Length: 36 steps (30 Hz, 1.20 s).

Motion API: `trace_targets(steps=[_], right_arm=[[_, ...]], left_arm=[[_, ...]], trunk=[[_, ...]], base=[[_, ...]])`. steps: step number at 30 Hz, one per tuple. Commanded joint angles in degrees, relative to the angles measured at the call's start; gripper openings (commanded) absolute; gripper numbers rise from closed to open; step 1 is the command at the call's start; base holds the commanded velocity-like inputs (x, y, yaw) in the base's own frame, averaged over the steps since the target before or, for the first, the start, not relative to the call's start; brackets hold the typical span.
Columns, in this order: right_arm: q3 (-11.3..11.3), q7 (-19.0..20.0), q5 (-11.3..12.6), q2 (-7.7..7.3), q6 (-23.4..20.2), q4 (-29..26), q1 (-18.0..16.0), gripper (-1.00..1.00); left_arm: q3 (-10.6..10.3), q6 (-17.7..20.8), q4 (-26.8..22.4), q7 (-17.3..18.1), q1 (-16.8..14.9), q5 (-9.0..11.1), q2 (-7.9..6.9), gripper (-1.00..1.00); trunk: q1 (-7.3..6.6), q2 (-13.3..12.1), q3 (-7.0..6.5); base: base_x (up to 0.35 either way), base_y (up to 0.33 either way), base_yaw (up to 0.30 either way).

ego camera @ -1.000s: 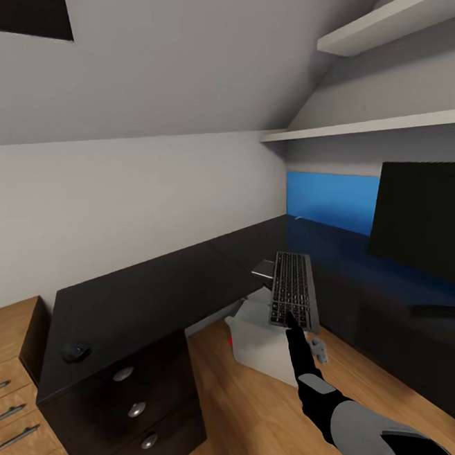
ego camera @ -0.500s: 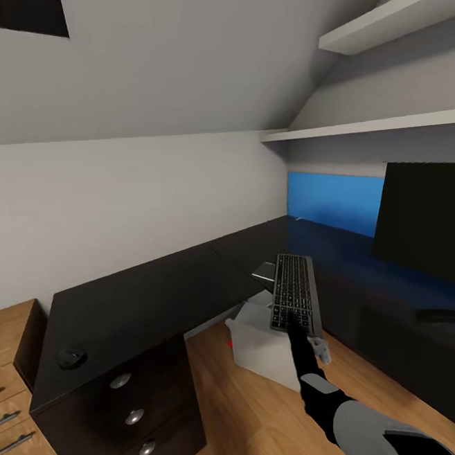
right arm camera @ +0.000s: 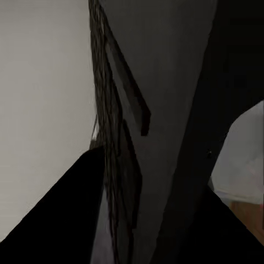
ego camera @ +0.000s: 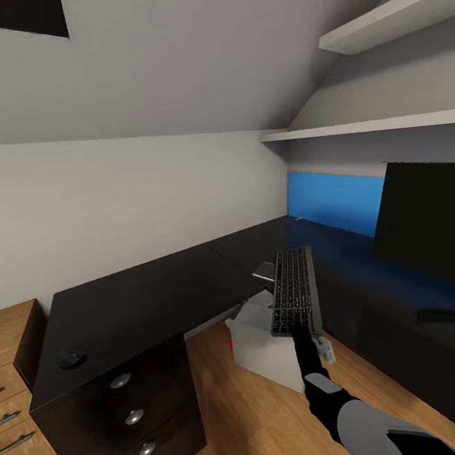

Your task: In the bedroom, organize the workspace by keeping the computer under the desk, ensuring the monitor is on the desk, placing the keyboard on the desk next to the monitor, placing the mouse on the desk next to the keyboard, moving the folder from the swivel chair onto the desk next to the mouse, stacking the notebook on top of the folder with the pen on top of the notebook, and positioning the swivel chair next to the desk.

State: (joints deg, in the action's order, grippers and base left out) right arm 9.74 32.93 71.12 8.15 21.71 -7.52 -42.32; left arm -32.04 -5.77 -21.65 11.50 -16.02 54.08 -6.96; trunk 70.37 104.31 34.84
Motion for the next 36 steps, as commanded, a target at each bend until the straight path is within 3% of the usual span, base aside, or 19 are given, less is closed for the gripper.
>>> trace_targets(steps=[1, 11, 36], right_arm=[[1.1, 0.4, 0.6, 0.03, -0.3, 0.1, 0.0, -1.0], [1.0, 0.5, 0.6, 0.03, -0.3, 0.1, 0.0, -1.0], [0.8, 1.1, 0.4, 0.25, -0.4, 0.1, 0.0, -1.0]], left_arm=[[-0.5, -0.3, 0.0, 0.1, -0.1, 0.6, -0.03, 1.0], [-0.5, -0.3, 0.0, 0.1, -0.1, 0.6, 0.01, 1.0], [-0.5, -0.2, 0.0, 0.0, -0.1, 0.6, 0.23, 1.0]], trunk=[[0.0, 0.0, 0.06], [0.0, 0.0, 0.06], [-5.5, -10.0, -4.42]], base=[[0.0, 0.0, 0.0], [0.0, 0.0, 0.0], [0.0, 0.0, 0.0]])
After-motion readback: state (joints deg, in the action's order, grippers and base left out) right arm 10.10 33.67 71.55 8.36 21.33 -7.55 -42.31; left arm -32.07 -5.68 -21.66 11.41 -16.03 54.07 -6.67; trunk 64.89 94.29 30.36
